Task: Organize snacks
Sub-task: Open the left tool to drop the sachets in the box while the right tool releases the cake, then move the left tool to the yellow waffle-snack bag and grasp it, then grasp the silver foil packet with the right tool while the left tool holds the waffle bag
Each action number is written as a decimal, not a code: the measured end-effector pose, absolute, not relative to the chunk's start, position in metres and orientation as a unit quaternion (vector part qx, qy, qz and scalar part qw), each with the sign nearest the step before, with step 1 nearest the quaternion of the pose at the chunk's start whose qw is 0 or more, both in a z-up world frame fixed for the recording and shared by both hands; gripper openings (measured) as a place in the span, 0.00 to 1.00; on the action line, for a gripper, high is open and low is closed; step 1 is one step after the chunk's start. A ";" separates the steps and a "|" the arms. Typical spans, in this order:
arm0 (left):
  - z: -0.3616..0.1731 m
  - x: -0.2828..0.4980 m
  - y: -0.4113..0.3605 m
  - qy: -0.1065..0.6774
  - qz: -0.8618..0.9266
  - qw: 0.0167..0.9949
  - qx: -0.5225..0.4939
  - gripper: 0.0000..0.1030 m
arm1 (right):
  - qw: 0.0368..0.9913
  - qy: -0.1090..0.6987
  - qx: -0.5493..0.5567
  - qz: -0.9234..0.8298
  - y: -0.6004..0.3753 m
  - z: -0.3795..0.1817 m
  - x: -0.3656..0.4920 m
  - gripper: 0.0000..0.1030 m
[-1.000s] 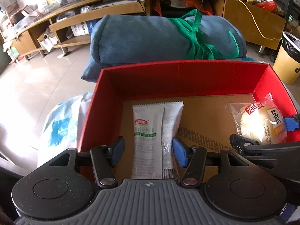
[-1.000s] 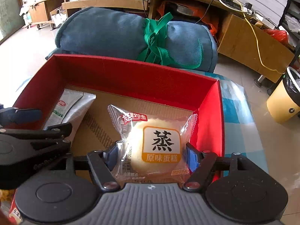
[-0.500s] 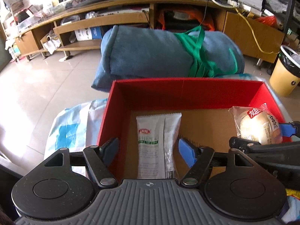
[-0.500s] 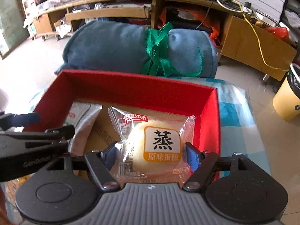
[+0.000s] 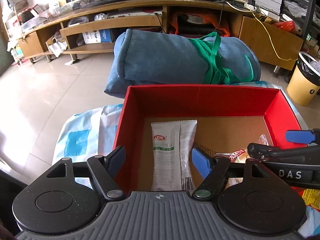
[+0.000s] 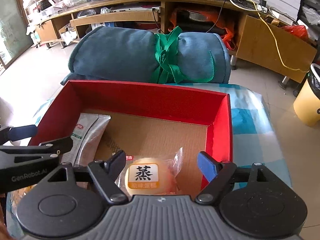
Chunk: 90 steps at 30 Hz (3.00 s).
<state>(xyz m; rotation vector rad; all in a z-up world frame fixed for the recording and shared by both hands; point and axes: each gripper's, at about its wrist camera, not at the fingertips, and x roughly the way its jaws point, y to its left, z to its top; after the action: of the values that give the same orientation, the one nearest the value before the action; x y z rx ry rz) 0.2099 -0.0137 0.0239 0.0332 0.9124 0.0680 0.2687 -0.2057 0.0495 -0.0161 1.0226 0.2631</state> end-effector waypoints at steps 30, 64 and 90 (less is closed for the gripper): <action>0.016 0.128 0.044 0.486 0.034 0.873 -0.014 0.83 | 0.855 0.486 -0.030 0.180 -0.183 0.075 0.176 0.71; -0.014 0.125 0.075 0.537 0.072 0.839 -0.038 0.82 | 0.799 0.549 -0.015 0.246 -0.112 0.047 0.178 0.71; -0.029 0.121 0.099 0.570 0.048 0.815 -0.092 0.78 | 0.769 0.584 0.066 0.251 -0.099 0.054 0.146 0.69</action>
<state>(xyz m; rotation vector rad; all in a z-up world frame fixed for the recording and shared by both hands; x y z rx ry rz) 0.1210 0.0991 -0.0286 -0.1956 1.2159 0.1019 0.1460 -0.0991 0.0541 0.1423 1.2662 0.5454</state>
